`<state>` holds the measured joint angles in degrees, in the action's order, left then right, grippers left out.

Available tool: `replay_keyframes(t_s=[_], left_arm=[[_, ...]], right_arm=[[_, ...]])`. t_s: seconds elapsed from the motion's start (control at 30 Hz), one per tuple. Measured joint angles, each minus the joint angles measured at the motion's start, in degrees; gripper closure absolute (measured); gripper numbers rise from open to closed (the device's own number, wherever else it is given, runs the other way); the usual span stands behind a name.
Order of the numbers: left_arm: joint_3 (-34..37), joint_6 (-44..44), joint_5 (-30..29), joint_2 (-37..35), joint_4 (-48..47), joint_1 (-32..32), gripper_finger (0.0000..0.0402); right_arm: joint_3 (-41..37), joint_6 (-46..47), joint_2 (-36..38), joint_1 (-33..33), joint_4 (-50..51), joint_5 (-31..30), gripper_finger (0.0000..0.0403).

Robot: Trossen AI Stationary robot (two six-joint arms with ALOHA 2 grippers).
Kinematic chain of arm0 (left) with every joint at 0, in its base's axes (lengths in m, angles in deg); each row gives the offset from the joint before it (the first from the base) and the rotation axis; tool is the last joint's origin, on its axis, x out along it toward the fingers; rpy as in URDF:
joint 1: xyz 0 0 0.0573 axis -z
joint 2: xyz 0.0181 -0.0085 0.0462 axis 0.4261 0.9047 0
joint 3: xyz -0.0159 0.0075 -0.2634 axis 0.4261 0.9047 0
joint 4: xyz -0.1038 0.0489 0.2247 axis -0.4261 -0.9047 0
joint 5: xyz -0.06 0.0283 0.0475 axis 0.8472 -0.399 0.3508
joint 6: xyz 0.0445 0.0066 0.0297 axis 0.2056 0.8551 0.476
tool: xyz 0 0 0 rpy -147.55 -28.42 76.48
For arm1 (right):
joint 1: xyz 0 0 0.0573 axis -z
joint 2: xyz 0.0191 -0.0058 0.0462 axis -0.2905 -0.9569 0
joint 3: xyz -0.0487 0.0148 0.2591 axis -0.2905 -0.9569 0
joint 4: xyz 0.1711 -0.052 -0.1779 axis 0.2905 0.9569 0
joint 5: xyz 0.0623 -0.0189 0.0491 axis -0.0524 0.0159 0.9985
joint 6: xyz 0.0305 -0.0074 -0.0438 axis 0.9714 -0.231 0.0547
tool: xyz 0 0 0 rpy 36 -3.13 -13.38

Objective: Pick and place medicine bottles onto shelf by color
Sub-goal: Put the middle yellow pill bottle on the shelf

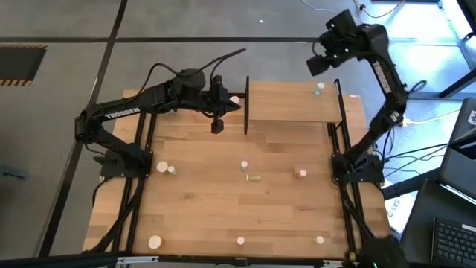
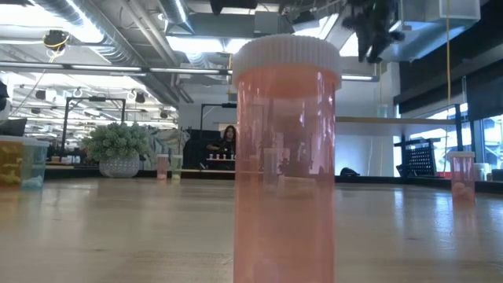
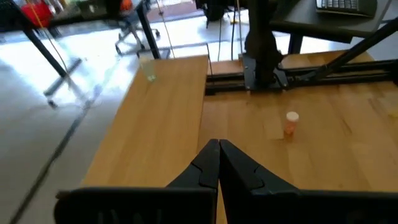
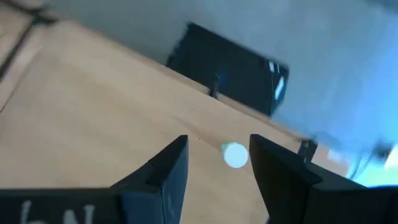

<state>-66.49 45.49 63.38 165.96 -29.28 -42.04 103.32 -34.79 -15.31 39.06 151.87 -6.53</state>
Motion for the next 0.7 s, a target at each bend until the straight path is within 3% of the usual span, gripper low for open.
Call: replay_keyframes(t_s=[0.27,0.53,0.7], left_arm=[[-0.01,-2.5,0.08,-0.86,-4.33,0.03,0.0401],[-0.01,-3.98,0.1,-0.81,-8.76,0.93,0.0401],[-0.01,-4.0,0.3,-0.92,-9.06,2.93,0.0401]], right_arm=[[-2.73,-14.19,10.98,-11.43,-0.03,0.15,0.023],[-11.46,-19.29,21.35,-25.52,-0.1,0.34,0.023],[-19.74,-16.73,25.58,-34.85,-0.83,4.14,0.023]])
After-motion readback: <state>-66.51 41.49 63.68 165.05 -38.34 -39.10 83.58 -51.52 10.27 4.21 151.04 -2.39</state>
